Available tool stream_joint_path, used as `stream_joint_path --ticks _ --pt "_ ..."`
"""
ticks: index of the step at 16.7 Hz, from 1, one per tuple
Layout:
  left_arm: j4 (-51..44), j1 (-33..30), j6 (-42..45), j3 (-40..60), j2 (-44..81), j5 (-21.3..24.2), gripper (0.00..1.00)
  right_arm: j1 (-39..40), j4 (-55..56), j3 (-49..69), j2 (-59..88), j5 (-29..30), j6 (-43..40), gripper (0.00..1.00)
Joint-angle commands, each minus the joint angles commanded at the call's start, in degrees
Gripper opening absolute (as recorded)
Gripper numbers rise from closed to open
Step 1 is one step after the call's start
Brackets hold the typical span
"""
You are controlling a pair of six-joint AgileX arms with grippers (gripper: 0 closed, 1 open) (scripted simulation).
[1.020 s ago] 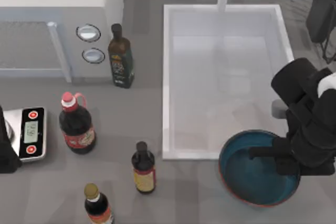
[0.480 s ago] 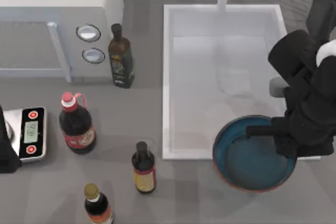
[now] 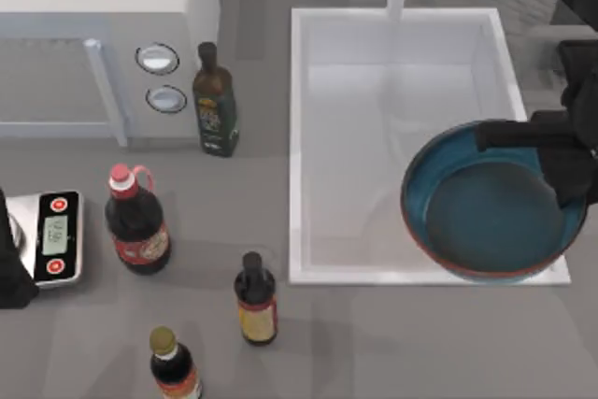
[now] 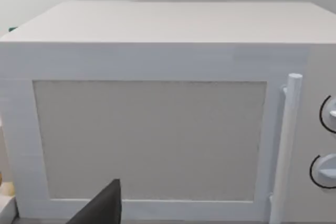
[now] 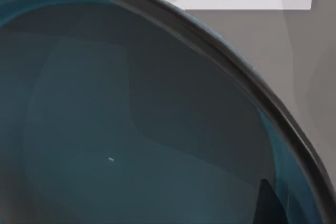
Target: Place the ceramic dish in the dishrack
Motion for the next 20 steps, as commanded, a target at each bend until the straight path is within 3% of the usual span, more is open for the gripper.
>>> stream_joint_path --ticks 4,11,15,20 --pt "0.00 0.00 0.00 0.00 0.00 0.00 1.00 -0.27 -4.90 4.81 -1.68 -0.05 -0.33 0.00" --pt "0.00 0.00 0.00 0.00 0.00 0.00 1.00 -3.35 -1.35 3.92 -3.23 -2.14 -1.72 0.00" --pt "0.00 0.00 0.00 0.00 0.00 0.00 1.00 -13.96 11.06 0.61 -8.17 -8.48 -6.06 0.00" --pt "0.00 0.00 0.00 0.00 0.00 0.00 1.00 -32.87 36.03 -7.08 -16.35 -19.16 -13.95 0.00"
